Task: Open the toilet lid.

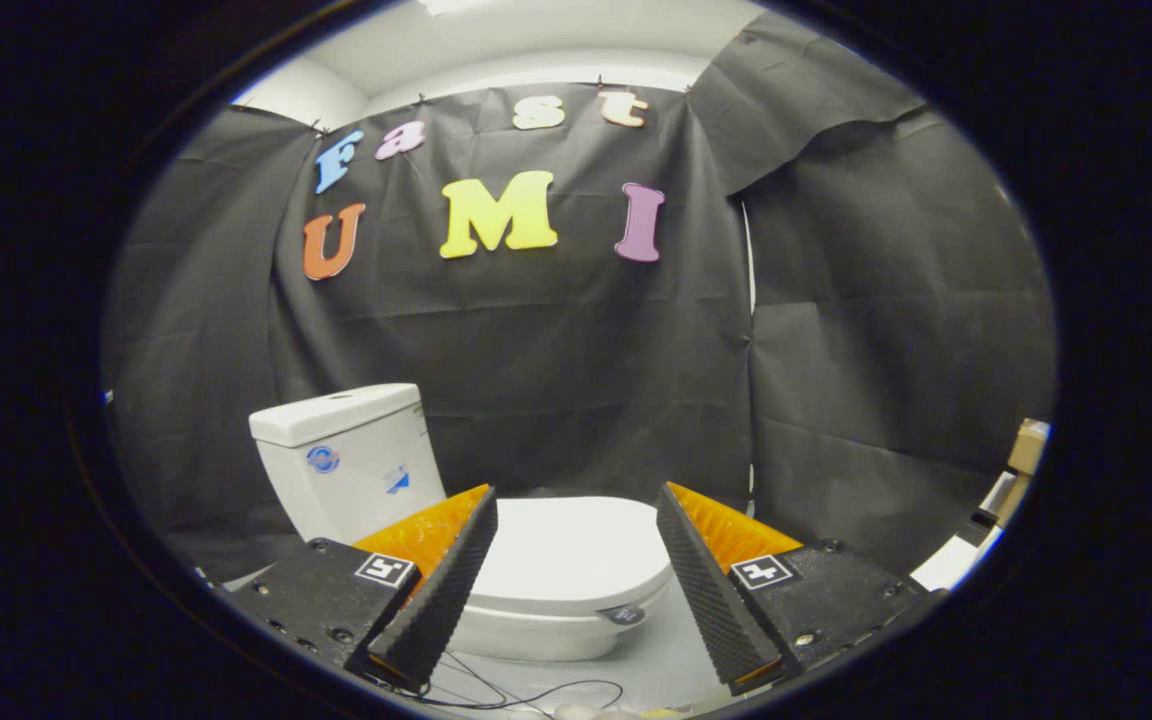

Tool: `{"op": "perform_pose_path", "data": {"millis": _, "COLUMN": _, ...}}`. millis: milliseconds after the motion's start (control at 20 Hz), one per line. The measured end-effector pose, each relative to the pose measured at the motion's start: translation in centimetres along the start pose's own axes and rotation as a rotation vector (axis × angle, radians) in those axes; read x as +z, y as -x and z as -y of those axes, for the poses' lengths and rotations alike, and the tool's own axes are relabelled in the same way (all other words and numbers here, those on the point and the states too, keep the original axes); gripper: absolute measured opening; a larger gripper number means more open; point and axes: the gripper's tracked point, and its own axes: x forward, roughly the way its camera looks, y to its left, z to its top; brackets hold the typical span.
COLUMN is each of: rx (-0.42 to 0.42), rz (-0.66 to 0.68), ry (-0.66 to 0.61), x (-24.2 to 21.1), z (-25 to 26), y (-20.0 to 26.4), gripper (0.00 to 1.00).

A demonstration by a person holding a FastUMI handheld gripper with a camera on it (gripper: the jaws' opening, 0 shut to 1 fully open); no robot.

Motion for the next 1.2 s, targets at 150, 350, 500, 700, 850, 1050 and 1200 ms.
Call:
{"op": "perform_pose_path", "data": {"millis": 150, "rx": 0.018, "rz": -0.038, "ry": -0.057, "x": -1.1, "z": 1.8, "y": -2.7, "gripper": 1.0}}
{"op": "perform_pose_path", "data": {"millis": 350, "rx": -0.014, "rz": -0.108, "ry": -0.114, "x": -4.3, "z": 5.4, "y": -6.2, "gripper": 1.0}}
{"op": "perform_pose_path", "data": {"millis": 500, "rx": -0.011, "rz": -0.19, "ry": -0.191, "x": -8.0, "z": 7.2, "y": -8.1, "gripper": 1.0}}
{"op": "perform_pose_path", "data": {"millis": 700, "rx": 0.002, "rz": -0.308, "ry": -0.346, "x": -13.7, "z": 8.4, "y": -9.8, "gripper": 0.98}}
{"op": "perform_pose_path", "data": {"millis": 850, "rx": 0.011, "rz": -0.392, "ry": -0.436, "x": -17.7, "z": 8.8, "y": -10.2, "gripper": 0.98}}
{"op": "perform_pose_path", "data": {"millis": 1050, "rx": 0.028, "rz": -0.48, "ry": -0.556, "x": -21.5, "z": 8.5, "y": -10.4, "gripper": 0.97}}
{"op": "perform_pose_path", "data": {"millis": 1200, "rx": 0.055, "rz": -0.527, "ry": -0.64, "x": -23.8, "z": 7.7, "y": -10.8, "gripper": 0.96}}
